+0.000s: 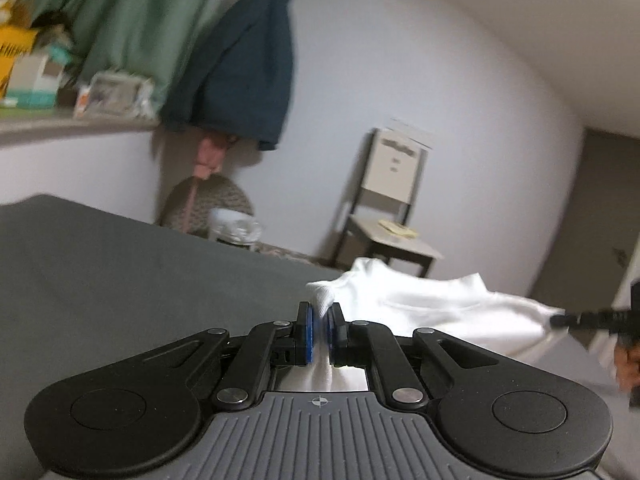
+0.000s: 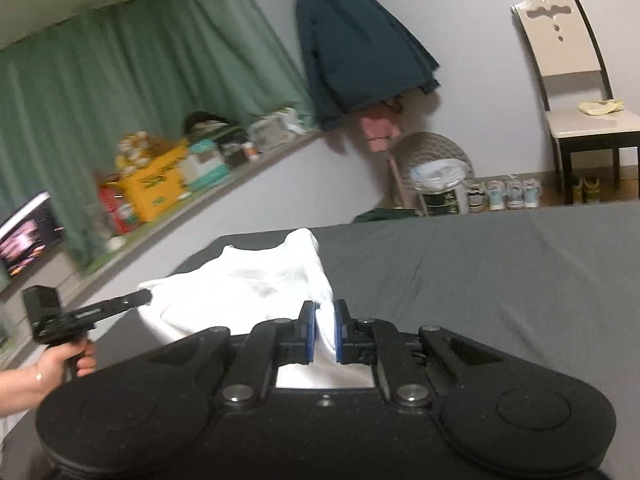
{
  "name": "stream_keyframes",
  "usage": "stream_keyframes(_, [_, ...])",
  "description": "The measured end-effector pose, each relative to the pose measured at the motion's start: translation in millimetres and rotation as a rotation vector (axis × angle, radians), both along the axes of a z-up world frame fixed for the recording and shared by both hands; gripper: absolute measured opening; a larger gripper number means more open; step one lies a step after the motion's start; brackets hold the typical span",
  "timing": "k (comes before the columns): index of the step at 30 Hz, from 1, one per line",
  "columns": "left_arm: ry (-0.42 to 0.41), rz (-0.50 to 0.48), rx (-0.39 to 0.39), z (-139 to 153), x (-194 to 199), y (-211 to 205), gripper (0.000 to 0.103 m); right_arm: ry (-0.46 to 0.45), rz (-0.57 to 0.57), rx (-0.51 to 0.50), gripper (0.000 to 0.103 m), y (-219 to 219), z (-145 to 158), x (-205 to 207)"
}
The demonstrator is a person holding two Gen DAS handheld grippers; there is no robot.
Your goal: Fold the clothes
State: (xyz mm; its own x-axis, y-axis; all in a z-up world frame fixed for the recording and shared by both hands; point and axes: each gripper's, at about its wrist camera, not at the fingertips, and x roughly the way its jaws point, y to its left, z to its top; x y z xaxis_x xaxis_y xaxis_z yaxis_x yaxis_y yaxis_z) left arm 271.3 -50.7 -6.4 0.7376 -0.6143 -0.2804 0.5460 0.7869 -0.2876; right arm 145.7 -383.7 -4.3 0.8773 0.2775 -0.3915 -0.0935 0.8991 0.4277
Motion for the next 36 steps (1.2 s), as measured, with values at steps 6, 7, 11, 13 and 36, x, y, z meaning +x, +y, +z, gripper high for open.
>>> stream_keyframes(6, [0.038,-0.128,0.197,-25,-92,28,0.007,0.182,0.092,-0.177,0.010,37,-30,-81])
stream_keyframes(7, [0.066,-0.144,0.229,-32,-102,28,0.007,0.224,0.099,-0.225,0.011,46,-38,-85])
stream_keyframes(11, [0.087,-0.109,0.316,-43,-127,27,0.009,0.265,0.073,-0.386,0.025,73,-49,-91])
stream_keyframes(13, [0.063,-0.086,0.323,-37,-136,28,0.024,0.222,0.036,-0.410,0.034,81,-43,-91])
stream_keyframes(36, [0.013,-0.425,0.599,-6,-105,-13,0.004,0.176,0.286,-0.209,0.007,67,-38,-63])
